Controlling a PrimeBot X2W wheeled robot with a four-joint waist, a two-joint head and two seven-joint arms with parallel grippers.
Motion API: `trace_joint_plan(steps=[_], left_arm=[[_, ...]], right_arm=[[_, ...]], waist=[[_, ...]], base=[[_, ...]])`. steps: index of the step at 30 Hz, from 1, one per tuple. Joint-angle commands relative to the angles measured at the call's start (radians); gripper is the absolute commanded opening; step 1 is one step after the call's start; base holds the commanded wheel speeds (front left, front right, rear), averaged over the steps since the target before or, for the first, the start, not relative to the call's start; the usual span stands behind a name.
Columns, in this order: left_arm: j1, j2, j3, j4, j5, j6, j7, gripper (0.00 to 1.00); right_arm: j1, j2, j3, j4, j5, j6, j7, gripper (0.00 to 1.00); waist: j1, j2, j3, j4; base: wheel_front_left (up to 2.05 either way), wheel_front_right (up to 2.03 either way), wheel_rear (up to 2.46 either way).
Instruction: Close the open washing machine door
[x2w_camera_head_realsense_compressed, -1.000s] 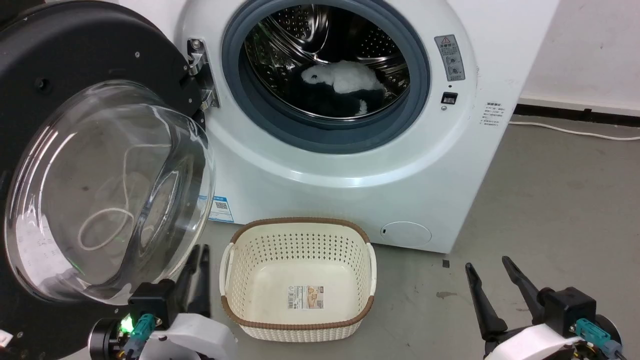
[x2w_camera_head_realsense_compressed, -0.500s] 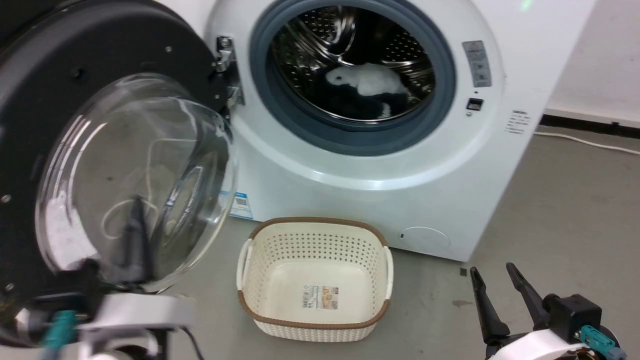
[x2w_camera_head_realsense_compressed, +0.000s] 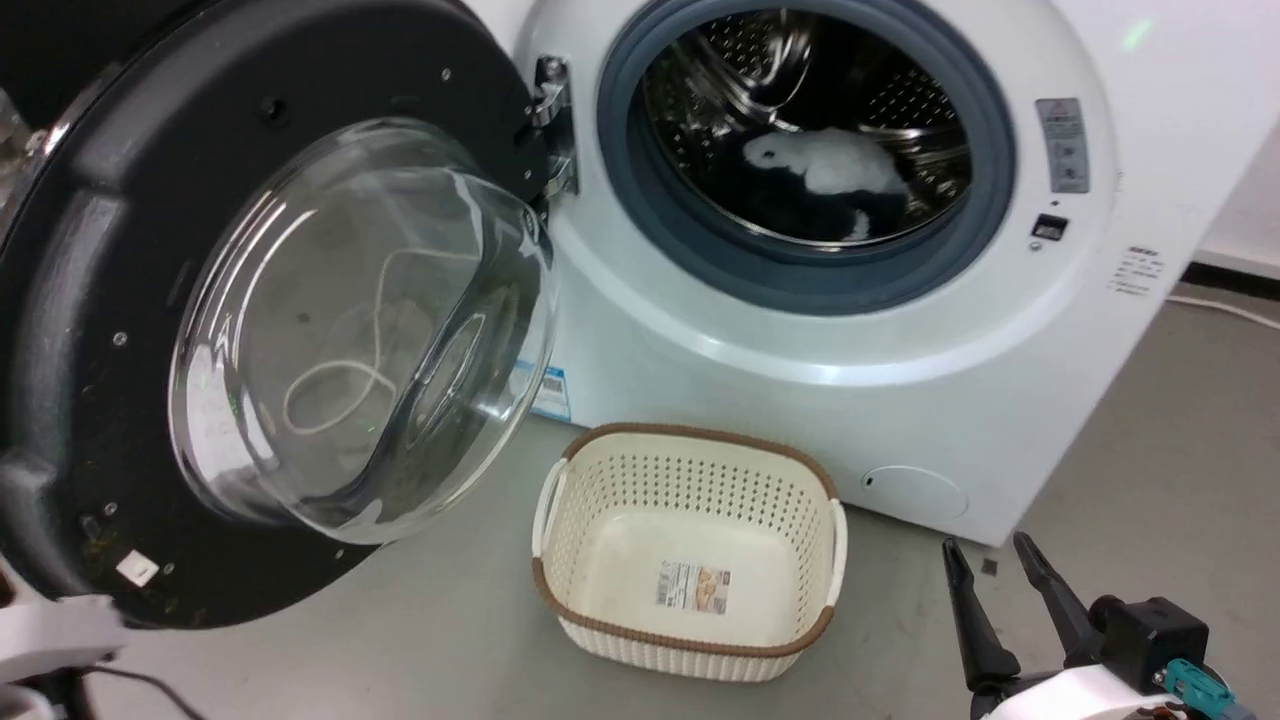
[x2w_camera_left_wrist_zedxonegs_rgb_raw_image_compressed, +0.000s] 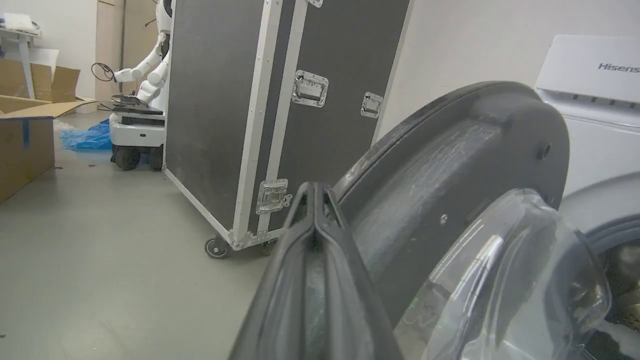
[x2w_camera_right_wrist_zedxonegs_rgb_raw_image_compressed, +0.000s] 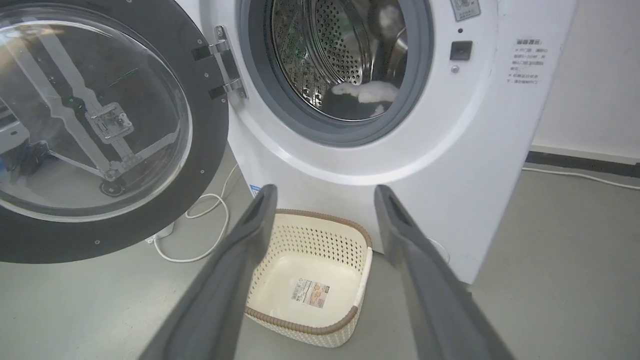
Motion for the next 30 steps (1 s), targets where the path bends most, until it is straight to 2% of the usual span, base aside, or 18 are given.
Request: trace_joint_plan(steps=[1,8,12,18,22,26,30], left_arm=[[-0.023,0.018,0.031,0.023,-0.013,-0.006,-0.010,0.00],[-0.065,0.143,0.108,0.198,-0.051,-0.017,0.014,0.00],[-0.097,0.211,0.095,0.270,-0.074,-0.056,0.055,0.00],[-0.150,0.276,0.027,0.359,-0.107,-0.100,0.111,0.00],[-0.168,0.309,-0.055,0.397,-0.163,-0.115,0.178,0.00],[-0.149,0.357,-0.177,0.376,-0.305,-0.120,0.270,0.00],[-0.113,0.407,-0.243,0.349,-0.464,-0.124,0.359,0.00]], right_arm=[[0.013,0.000,0.000,0.006,0.011,0.001,-0.011,1.00],[-0.012,0.000,-0.010,0.006,0.001,0.001,-0.019,1.00],[-0.024,0.000,-0.025,-0.002,-0.005,0.001,-0.015,1.00],[-0.037,0.000,-0.029,-0.018,-0.009,0.001,-0.005,1.00],[-0.045,0.000,-0.026,-0.027,-0.006,0.001,0.000,1.00],[-0.051,0.000,-0.022,-0.027,0.003,0.001,-0.004,1.00],[-0.048,0.000,-0.020,-0.016,0.021,0.001,-0.016,1.00]], waist=[[0.0001,0.0000,0.015,0.012],[0.0001,0.0000,0.082,0.028],[0.0001,0.0000,0.121,0.042],[0.0001,0.0000,0.157,0.067],[0.0001,0.0000,0.170,0.083],[0.0001,0.0000,0.172,0.099],[0.0001,0.0000,0.161,0.118]], base=[[0.00,0.00,0.00],[0.00,0.00,0.00],[0.00,0.00,0.00],[0.00,0.00,0.00],[0.00,0.00,0.00],[0.00,0.00,0.00],[0.00,0.00,0.00]])
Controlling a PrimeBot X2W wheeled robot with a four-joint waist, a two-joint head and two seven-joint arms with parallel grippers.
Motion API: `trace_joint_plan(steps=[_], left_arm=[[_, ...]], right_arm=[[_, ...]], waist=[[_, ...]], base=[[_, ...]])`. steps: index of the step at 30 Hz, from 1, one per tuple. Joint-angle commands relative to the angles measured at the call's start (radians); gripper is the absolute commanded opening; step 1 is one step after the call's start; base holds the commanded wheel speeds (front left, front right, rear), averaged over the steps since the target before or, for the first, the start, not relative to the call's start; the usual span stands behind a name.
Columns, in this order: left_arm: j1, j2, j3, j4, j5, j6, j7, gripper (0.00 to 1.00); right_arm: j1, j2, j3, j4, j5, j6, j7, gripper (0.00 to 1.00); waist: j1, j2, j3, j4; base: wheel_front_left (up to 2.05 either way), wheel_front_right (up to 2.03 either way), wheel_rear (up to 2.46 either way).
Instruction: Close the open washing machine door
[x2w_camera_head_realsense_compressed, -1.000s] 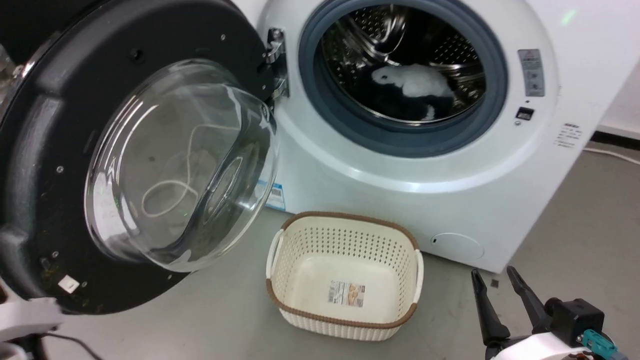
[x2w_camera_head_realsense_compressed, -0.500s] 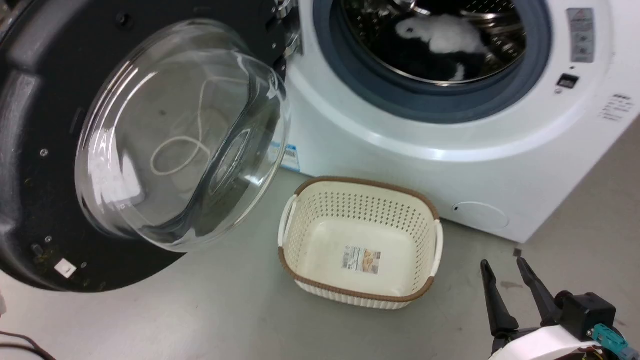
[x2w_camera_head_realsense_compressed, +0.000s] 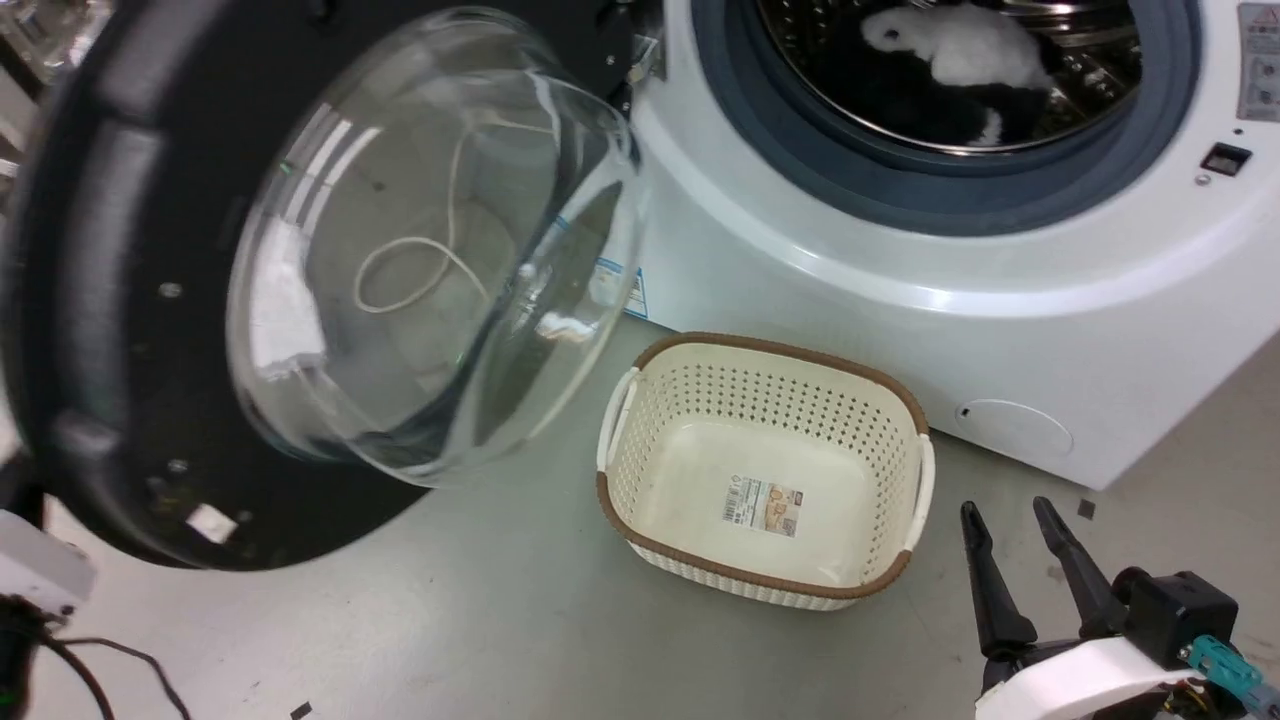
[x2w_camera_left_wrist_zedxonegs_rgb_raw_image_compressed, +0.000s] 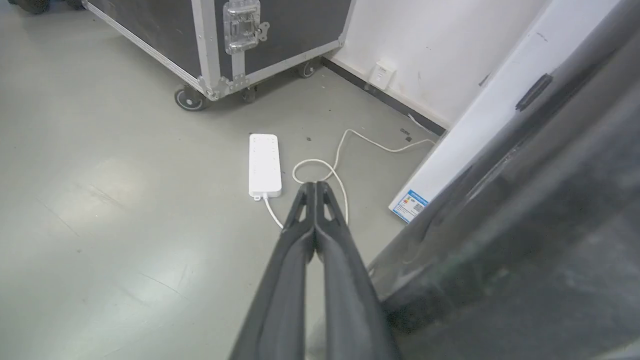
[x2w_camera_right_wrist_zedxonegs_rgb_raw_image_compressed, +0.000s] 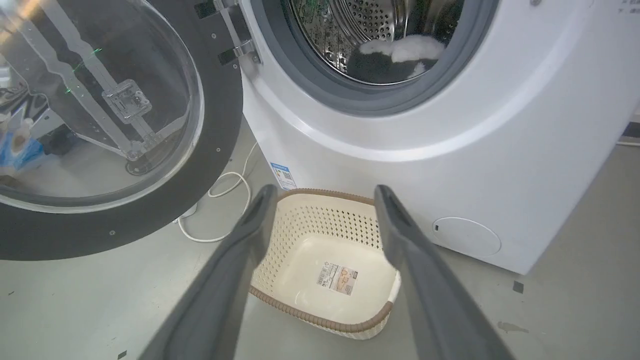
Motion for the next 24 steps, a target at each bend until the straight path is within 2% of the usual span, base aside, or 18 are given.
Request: trace_joint_plan(steps=[1,5,10,18,22,23,24], left_arm=[[0.022,0.014,-0.030,-0.017,-0.072,-0.011,0.042,0.00],[0.073,0.052,-0.097,-0.091,-0.225,-0.015,0.154,0.00],[0.120,0.074,-0.206,-0.261,-0.340,-0.020,0.210,0.00],[0.121,0.082,-0.456,-0.487,-0.432,-0.029,0.262,0.00],[0.059,0.062,-0.607,-0.527,-0.426,-0.034,0.253,0.00],[0.059,0.062,-0.607,-0.527,-0.426,-0.034,0.253,0.00],[0.020,0.051,-0.677,-0.520,-0.421,-0.036,0.241,0.00]], right_arm=[[-0.009,0.000,0.003,0.009,0.017,0.001,-0.013,1.00],[0.001,0.000,0.007,0.035,0.046,0.001,-0.032,1.00],[0.010,0.000,0.008,0.074,0.082,0.001,-0.058,1.00],[0.007,0.000,0.002,0.125,0.126,0.001,-0.094,1.00],[0.001,0.000,-0.008,0.143,0.147,0.001,-0.107,1.00],[0.001,0.000,-0.008,0.143,0.147,0.001,-0.107,1.00],[-0.003,0.000,-0.009,0.150,0.154,0.001,-0.112,1.00]], waist=[[-0.0001,0.0000,-0.012,0.013],[-0.0001,0.0000,-0.036,0.037],[-0.0001,0.0000,-0.065,0.071],[-0.0001,0.0000,-0.098,0.094],[-0.0001,0.0000,-0.104,0.072],[-0.0001,0.0000,-0.104,0.072],[-0.0001,0.0000,-0.103,0.046]], base=[[0.00,0.00,0.00],[0.00,0.00,0.00],[0.00,0.00,0.00],[0.00,0.00,0.00],[0.00,0.00,0.00],[0.00,0.00,0.00],[0.00,0.00,0.00]])
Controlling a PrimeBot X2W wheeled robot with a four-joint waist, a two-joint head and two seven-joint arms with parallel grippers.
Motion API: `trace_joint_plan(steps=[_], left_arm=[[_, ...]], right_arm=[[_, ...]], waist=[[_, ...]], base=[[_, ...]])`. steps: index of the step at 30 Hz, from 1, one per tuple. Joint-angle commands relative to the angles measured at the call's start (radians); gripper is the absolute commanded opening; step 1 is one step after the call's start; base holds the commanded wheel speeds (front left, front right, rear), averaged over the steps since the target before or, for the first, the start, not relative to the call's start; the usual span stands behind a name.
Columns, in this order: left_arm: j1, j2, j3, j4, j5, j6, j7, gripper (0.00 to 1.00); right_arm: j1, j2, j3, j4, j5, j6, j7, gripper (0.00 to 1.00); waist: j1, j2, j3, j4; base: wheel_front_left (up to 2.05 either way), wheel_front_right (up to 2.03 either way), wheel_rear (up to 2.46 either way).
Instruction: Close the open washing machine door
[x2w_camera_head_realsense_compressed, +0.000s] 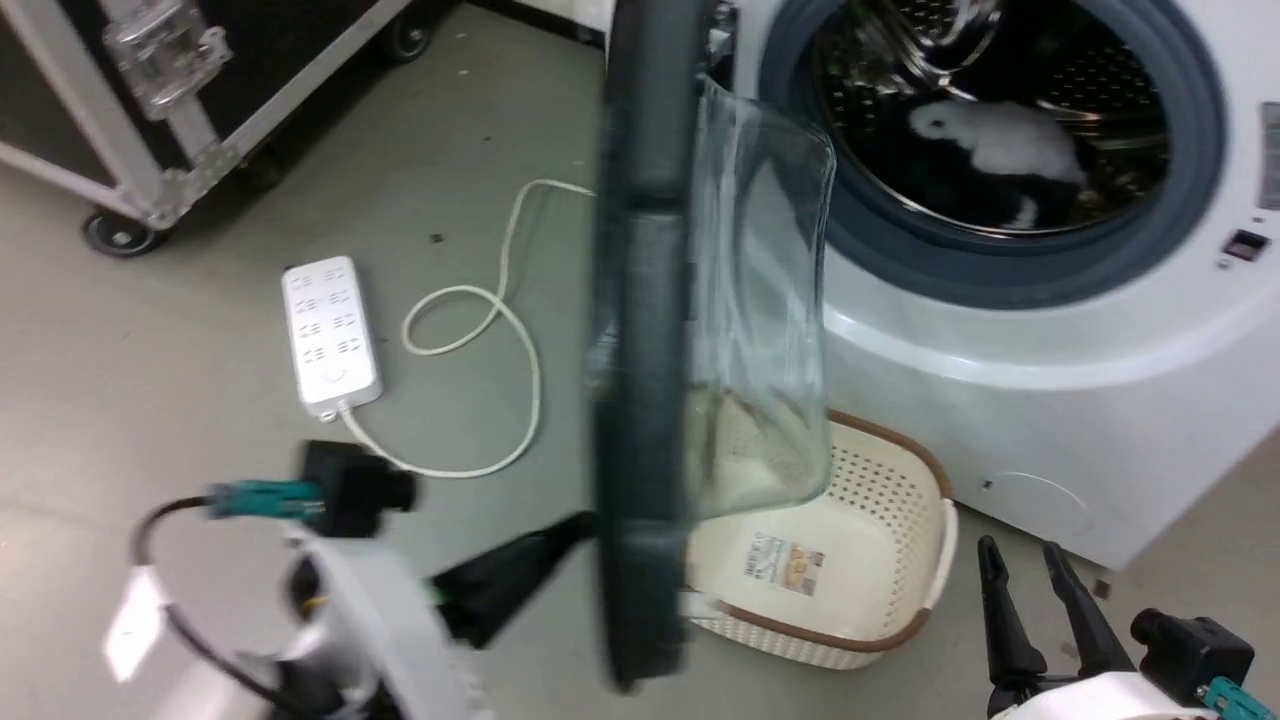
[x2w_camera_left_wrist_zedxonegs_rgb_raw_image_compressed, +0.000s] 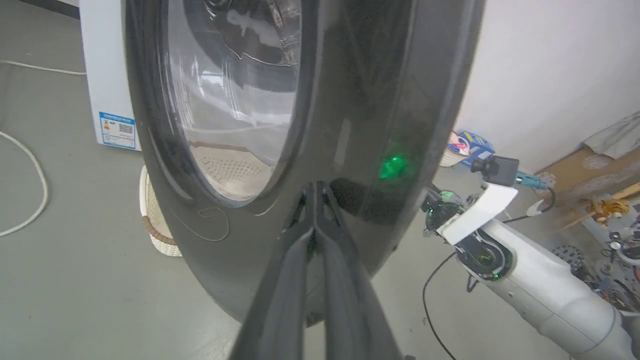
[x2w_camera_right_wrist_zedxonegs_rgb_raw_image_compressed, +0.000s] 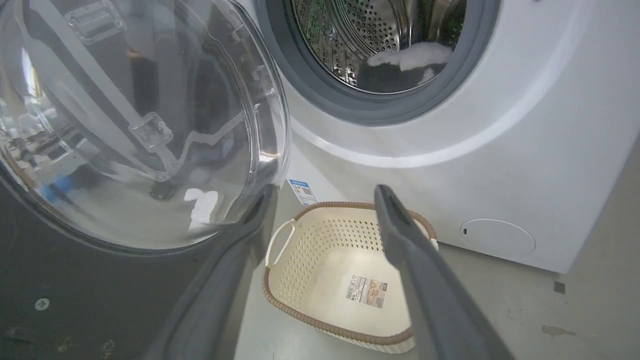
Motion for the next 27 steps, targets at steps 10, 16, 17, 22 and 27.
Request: trace_joint_plan(steps=[10,16,17,22,27], left_arm=[[-0.210,-0.077,-0.245,0.186,0.043,-0.013,-0.128,0.00],[-0.354,-0.137,-0.327,0.345,0.066,-0.013,-0.205,0.00],[-0.381,-0.147,-0.340,0.371,0.072,-0.013,-0.216,0.00],[-0.515,-0.188,-0.372,0.532,0.118,-0.013,-0.284,0.00],[-0.644,-0.235,-0.368,0.712,0.189,-0.007,-0.367,0.00]], right_arm=[[-0.030,0.000,0.001,0.009,0.033,0.001,-0.018,1.00],[-0.038,0.000,0.000,-0.003,0.045,0.001,-0.018,1.00],[-0.039,0.000,-0.002,-0.006,0.047,0.001,-0.018,1.00],[-0.049,0.000,0.006,-0.016,0.063,0.001,-0.018,1.00],[-0.055,0.000,0.014,-0.023,0.072,0.001,-0.018,1.00]], waist=[[0.0000,0.0000,0.019,-0.233],[0.0000,0.0000,0.040,-0.380],[0.0000,0.0000,0.045,-0.400],[0.0000,0.0000,0.071,-0.494],[0.0000,0.0000,0.092,-0.543]], base=[[0.00,0.00,0.00],[0.00,0.00,0.00],[0.00,0.00,0.00],[0.00,0.00,0.00],[0.00,0.00,0.00]])
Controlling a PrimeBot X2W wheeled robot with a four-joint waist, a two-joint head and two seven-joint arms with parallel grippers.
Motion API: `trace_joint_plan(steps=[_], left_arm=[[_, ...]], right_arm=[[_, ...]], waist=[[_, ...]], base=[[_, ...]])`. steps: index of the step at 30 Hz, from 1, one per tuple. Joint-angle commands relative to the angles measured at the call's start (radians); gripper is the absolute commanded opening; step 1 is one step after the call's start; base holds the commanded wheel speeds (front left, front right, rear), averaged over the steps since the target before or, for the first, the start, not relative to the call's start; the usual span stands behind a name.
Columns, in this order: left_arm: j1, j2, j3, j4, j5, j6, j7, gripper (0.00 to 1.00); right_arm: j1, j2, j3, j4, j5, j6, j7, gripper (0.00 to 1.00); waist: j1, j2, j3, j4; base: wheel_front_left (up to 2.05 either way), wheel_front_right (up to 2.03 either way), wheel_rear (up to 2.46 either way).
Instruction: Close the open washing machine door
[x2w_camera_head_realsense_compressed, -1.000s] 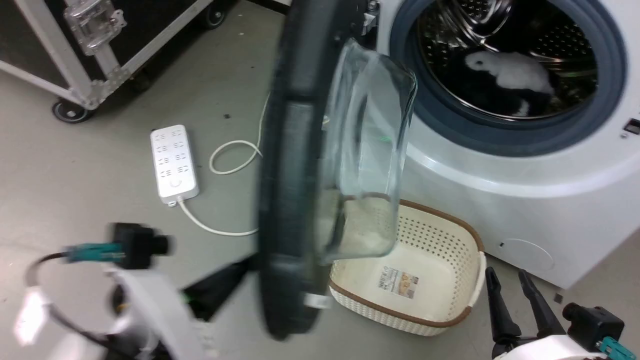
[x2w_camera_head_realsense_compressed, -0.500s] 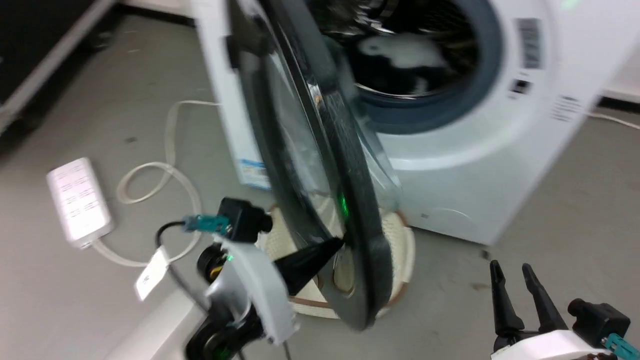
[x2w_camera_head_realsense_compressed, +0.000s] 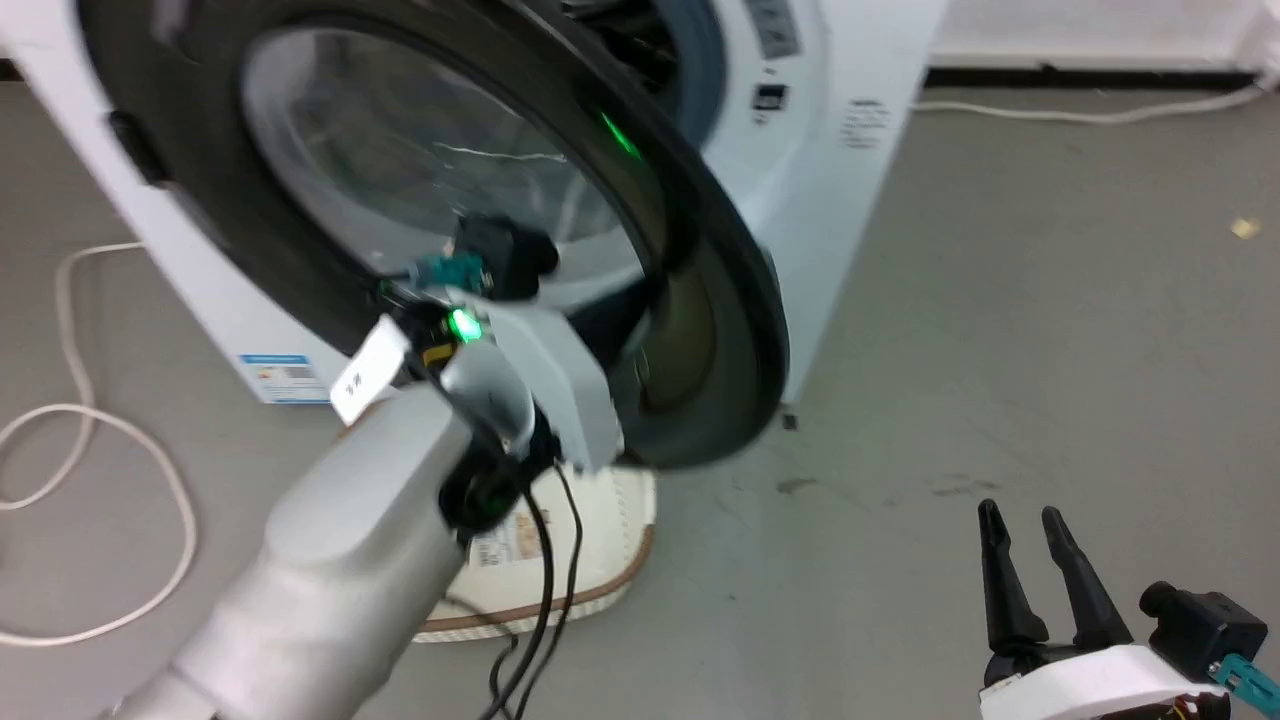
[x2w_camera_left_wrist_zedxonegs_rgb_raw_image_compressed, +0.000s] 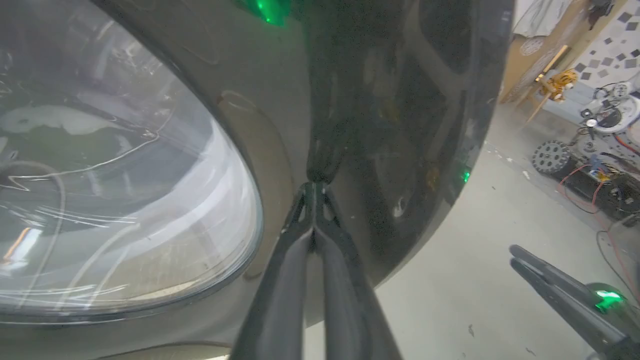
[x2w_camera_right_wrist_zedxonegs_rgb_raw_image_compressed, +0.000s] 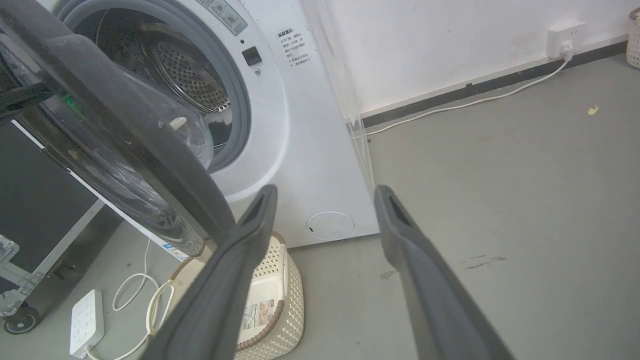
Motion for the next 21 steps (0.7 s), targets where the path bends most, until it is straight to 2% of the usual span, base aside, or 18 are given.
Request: trace_joint_plan(steps=[1,7,11,16,21], left_arm=[[-0.031,-0.015,0.005,0.033,0.013,0.004,-0.022,0.00],[-0.105,-0.071,0.025,0.186,0.032,0.017,-0.097,0.00],[-0.098,-0.082,0.067,0.211,-0.003,0.021,-0.144,0.00],[-0.064,-0.026,0.151,0.173,0.010,0.086,-0.300,0.00],[-0.004,0.066,0.233,0.040,0.153,0.194,-0.357,0.00]], right_arm=[[-0.018,0.000,0.002,-0.005,0.005,0.001,-0.004,1.00],[-0.011,0.000,-0.008,0.000,0.004,0.001,-0.004,1.00],[0.006,0.000,-0.018,-0.001,-0.006,0.001,-0.004,1.00],[0.028,0.000,-0.028,-0.002,-0.019,0.001,-0.004,1.00],[0.041,0.000,-0.024,-0.002,-0.026,0.001,-0.004,1.00]], waist=[[-0.0001,-0.0001,0.022,-0.031],[-0.0001,-0.0001,-0.001,-0.023],[-0.0001,-0.0001,-0.042,0.015],[-0.0001,-0.0001,-0.084,0.075],[-0.0001,-0.0001,-0.107,0.126]], base=[[0.00,0.00,0.00],[0.00,0.00,0.00],[0.00,0.00,0.00],[0.00,0.00,0.00],[0.00,0.00,0.00]])
